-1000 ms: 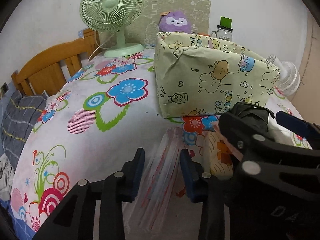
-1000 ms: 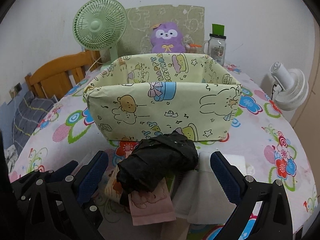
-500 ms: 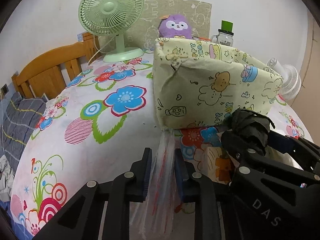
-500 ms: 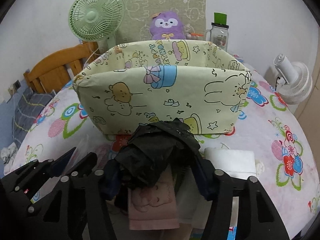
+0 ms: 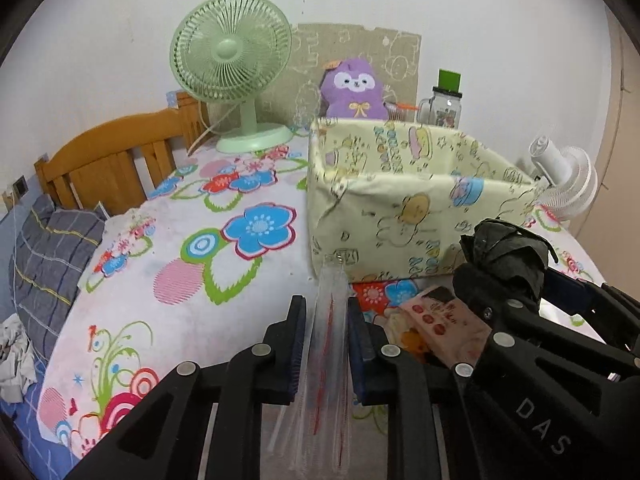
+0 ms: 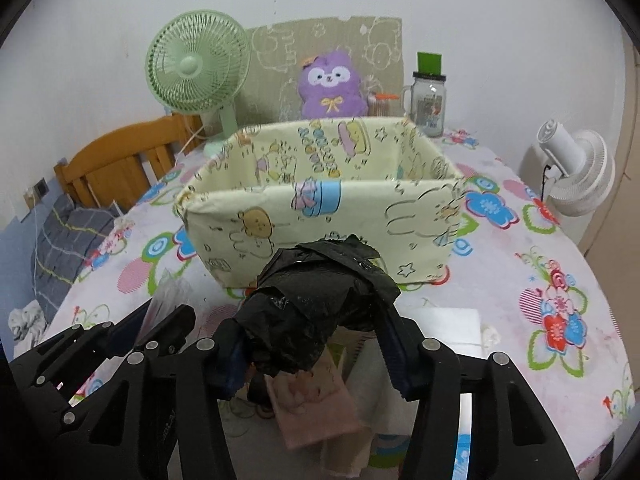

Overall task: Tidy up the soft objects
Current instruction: 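Lift both bags and carry them over the fabric box, then lower both bags into the box and open both grippers, then withdraw both grippers away from the box, then move down and grasp the pink wipe packet with the left gripper while the right grasps the white tissue pack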

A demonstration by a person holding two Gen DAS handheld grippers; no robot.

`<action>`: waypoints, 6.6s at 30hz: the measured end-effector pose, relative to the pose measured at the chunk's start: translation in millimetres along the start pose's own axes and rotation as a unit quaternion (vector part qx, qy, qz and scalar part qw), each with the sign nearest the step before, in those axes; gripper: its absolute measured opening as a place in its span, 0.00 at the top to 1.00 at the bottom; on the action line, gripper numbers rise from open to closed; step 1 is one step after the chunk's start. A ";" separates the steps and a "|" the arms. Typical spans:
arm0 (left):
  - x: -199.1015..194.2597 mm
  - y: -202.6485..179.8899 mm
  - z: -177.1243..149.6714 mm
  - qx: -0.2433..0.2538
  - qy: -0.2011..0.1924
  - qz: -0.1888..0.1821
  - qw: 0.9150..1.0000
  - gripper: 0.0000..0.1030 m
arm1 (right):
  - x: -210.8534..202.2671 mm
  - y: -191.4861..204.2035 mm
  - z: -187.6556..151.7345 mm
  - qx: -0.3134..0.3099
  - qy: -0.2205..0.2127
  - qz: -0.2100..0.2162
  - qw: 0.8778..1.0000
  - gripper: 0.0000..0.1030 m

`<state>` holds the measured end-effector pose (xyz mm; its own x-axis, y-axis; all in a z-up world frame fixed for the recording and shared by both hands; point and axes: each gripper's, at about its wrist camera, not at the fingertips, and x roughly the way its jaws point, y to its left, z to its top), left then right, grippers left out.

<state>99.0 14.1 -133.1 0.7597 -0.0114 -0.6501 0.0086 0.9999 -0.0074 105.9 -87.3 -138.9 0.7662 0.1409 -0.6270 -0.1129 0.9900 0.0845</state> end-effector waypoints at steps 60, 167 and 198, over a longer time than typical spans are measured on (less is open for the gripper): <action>-84.5 -55.6 95.4 0.033 -0.105 -0.030 0.993 0.82 | -101.5 -36.5 92.4 0.006 -0.111 -0.002 0.994 0.44; -102.9 -60.9 56.0 -0.010 -0.110 -0.020 0.994 0.00 | -132.0 -41.1 46.2 -0.016 -0.133 -0.014 0.991 0.00; -9.1 -85.4 -5.6 0.013 -0.012 -0.014 1.000 0.05 | -39.2 -79.4 -18.8 0.013 -0.034 -0.017 0.999 0.00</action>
<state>87.7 -71.2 -130.8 0.7744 -0.0390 -0.6315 0.0466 0.9989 -0.0045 72.9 -171.6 -135.6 0.8102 0.1056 -0.5765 -0.0695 0.9940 0.0844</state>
